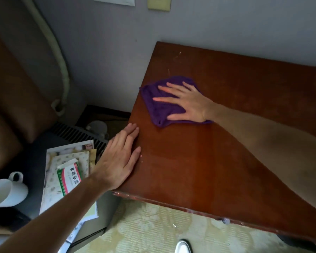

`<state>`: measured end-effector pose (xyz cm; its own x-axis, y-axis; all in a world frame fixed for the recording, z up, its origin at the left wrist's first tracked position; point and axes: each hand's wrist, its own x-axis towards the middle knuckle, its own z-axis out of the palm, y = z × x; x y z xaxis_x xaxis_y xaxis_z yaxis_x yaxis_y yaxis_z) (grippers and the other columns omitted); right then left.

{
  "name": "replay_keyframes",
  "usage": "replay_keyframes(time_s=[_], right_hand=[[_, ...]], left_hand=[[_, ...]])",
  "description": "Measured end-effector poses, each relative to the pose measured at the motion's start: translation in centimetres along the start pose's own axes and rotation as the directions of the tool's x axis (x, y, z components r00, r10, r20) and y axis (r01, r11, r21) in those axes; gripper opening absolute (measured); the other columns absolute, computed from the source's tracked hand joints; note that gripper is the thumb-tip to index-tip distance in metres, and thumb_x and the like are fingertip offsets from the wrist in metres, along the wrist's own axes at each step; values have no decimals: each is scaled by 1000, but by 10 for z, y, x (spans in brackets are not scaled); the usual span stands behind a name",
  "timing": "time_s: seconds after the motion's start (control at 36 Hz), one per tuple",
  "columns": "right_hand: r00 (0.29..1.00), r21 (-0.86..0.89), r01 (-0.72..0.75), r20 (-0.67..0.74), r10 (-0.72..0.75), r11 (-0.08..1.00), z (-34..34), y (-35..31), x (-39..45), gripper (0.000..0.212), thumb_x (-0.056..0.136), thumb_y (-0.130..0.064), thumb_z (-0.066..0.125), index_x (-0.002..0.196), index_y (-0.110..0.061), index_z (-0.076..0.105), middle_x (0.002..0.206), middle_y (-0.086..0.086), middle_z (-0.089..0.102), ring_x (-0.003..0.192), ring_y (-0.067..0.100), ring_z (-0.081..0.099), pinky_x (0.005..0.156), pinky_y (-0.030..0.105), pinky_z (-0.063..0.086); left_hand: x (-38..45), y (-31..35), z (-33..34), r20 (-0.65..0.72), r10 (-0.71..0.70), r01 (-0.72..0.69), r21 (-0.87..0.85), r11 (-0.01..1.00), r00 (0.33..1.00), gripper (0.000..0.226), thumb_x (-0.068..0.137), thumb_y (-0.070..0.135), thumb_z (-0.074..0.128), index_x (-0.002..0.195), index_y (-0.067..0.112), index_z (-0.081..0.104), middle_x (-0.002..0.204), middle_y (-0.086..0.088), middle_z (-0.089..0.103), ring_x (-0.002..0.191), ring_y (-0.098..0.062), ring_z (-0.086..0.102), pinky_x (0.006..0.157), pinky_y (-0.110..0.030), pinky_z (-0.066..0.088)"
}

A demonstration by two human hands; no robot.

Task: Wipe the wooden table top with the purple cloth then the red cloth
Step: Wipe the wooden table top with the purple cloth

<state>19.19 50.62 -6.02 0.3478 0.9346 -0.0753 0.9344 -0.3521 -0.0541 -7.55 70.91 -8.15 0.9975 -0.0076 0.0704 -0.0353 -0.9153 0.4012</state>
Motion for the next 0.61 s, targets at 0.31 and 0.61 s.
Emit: replay_keyframes(time_s=[0.31, 0.61], right_hand=[[941, 134, -326, -51, 335, 936, -16, 123, 108, 87, 74, -99, 10, 153, -63, 13, 172, -12, 9, 159, 18, 5, 125, 58, 3], [869, 146, -482, -47, 493, 864, -14, 115, 123, 79, 87, -90, 18, 158, -55, 11, 173, -7, 6, 159, 23, 2, 123, 64, -1]], left_hand=[[2, 5, -5, 9, -45, 46, -121, 992, 999, 55, 106, 40, 32, 155, 16, 32, 162, 11, 25, 153, -6, 16, 121, -20, 12], [3, 5, -4, -9, -49, 47, -145, 988, 999, 51, 107, 37, 34, 152, 13, 37, 161, 7, 29, 153, -7, 16, 120, -34, 22]])
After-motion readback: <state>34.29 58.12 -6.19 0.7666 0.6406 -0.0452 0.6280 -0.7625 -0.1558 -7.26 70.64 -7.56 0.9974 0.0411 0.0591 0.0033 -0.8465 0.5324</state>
